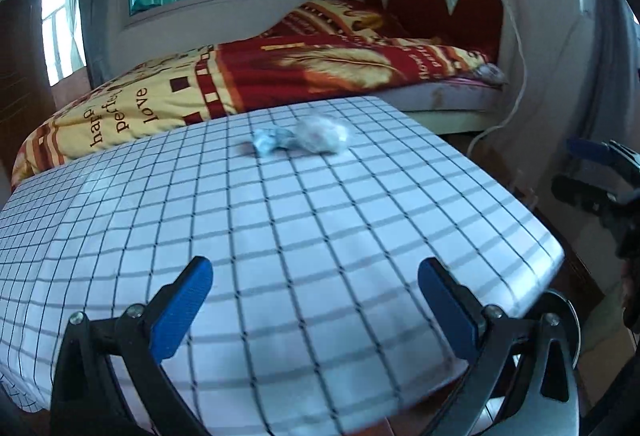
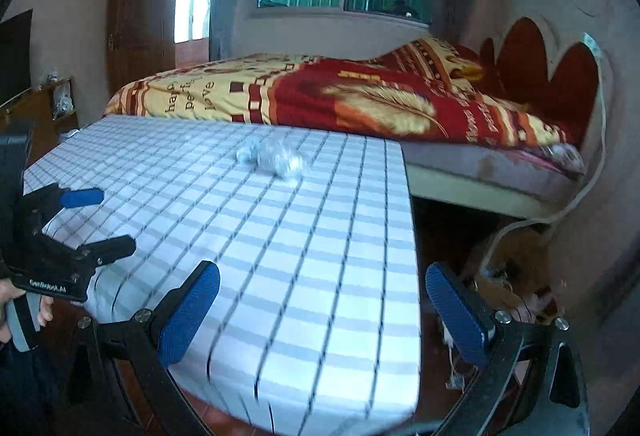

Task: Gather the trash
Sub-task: 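Move both tools back over the grid-patterned box top, then grasp the blue face mask with the left tool while the right tool grasps the clear plastic bag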

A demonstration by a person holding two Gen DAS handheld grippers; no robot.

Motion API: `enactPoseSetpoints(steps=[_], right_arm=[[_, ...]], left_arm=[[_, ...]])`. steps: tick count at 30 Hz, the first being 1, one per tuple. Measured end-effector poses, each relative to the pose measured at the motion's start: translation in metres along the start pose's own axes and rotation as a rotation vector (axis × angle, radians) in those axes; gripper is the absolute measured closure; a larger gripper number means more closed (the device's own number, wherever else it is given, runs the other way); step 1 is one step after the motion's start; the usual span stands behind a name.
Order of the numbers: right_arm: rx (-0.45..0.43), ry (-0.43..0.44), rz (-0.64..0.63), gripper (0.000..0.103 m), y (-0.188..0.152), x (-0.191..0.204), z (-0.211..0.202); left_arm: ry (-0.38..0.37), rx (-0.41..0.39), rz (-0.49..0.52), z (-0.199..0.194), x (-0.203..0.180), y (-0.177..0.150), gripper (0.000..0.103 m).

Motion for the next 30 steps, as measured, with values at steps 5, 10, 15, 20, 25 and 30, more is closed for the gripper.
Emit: enactPoseSetpoints(steps=[5, 10, 15, 20, 25, 30], right_arm=[[0.022, 0.079, -0.008, 0.000, 0.040, 0.018, 0.066], [0.066, 0.124, -0.046, 0.010, 0.065, 0.035, 0.129], [0.130, 0.132, -0.099, 0.011, 0.083, 0.047, 0.195], [0.196, 0.144, -0.145, 0.018, 0.092, 0.056, 0.250], [0.233, 0.205, -0.132, 0.051, 0.098, 0.054, 0.278], [0.220, 0.128, -0.100, 0.051, 0.099, 0.024, 0.282]], left_arm=[[0.050, -0.002, -0.030, 0.031, 0.034, 0.019, 0.001], [0.070, 0.017, -0.045, 0.071, 0.063, 0.038, 0.008], [0.073, 0.049, -0.038, 0.106, 0.081, 0.055, 0.009], [0.063, 0.072, -0.049, 0.133, 0.093, 0.069, 0.009], [0.036, 0.088, -0.031, 0.158, 0.088, 0.081, 0.009], [-0.007, 0.113, -0.028, 0.184, 0.072, 0.097, 0.009]])
Point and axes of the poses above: each gripper's, at about its wrist camera, not at the fingertips, and z roughly the way its jaws point, x to its left, y to its top, the point moved 7 cm from there along z, roughly the way its jaws point, and after that the axes turned 3 degrees about x, right-handed, at the moved point
